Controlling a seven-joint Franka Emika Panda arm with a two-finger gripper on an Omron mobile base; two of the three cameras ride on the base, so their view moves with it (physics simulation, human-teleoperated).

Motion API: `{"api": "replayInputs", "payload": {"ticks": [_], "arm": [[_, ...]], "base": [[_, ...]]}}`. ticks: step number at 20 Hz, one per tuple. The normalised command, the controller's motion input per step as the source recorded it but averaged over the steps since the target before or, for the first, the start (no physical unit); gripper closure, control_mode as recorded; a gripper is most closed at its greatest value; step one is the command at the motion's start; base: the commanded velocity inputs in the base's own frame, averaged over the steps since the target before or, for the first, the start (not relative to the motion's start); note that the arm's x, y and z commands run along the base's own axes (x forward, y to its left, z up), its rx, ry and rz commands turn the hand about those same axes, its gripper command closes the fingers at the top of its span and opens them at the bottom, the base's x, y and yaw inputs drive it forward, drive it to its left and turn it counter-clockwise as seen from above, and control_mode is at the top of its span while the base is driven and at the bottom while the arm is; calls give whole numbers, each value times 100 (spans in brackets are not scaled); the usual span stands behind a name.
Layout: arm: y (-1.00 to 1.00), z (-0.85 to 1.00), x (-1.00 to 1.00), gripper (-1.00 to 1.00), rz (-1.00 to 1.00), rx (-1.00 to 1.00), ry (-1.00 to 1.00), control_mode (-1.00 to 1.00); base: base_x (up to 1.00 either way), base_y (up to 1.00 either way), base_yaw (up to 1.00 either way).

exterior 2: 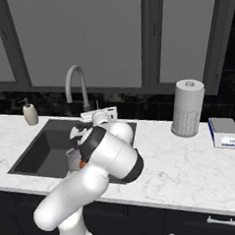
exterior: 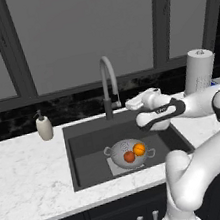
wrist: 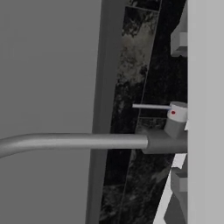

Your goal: Put the colander in the sink, put the orange, orange in the colander, and turn on the sink faucet and pour water over the colander.

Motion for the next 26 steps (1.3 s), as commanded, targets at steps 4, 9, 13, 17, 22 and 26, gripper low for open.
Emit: {"api": "replayInputs", "payload": {"ticks": [4,9,13,17,22,26], "arm": [[14,-13,27,-100,-9,-3,-1,-100],[1,-12,34,-100,-6,-4,0,-100],[12,-1,11,-100,0,0,-1,-100],[3,-20,0,-100,0,1,0,-100],[-9,-31,10,-100,1,7,0,-100],[-28,-24,34,-100,0,8,0,-100]], "base": [[0,0,0],[0,0,0],[0,0,0],[0,0,0],[0,0,0],[0,0,0]]}}
